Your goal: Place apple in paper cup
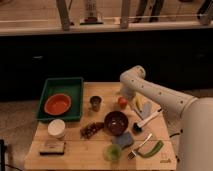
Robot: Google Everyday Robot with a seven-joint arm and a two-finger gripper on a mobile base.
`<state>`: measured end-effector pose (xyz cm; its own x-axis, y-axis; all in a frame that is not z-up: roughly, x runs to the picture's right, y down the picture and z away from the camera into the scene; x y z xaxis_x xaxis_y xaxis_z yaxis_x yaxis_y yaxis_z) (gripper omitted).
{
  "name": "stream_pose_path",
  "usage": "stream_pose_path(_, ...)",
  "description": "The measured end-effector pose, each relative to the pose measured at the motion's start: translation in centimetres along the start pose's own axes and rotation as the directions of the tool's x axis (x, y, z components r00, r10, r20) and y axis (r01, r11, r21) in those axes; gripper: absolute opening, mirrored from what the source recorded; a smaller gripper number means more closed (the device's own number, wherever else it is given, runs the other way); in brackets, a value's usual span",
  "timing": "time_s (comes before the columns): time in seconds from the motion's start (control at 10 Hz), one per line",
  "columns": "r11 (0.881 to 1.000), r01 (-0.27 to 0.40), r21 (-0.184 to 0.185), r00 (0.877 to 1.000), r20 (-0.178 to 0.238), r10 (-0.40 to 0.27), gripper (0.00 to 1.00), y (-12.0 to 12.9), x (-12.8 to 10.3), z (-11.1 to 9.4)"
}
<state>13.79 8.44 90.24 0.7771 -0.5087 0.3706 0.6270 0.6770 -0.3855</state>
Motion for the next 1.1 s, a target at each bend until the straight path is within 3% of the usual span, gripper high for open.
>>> stream_pose_path(0.2,1.0,-0.008,0.001,1.0,0.014,0.008,0.77,-0.2,0.1,0.5)
stream_pose_path(0.3,1.0,-0.011,0.004,1.0,0.017,0.011,0.71,-0.2,0.3,0.6)
stream_pose_path(0.9,0.998,-0.053,0.024,0.997,0.059,0.051,0.11,0.4,1.3,1.7)
stream_pose_path(1.1,0.998,-0.051,0.023,0.997,0.062,0.05,0.0,0.5,1.2,1.7)
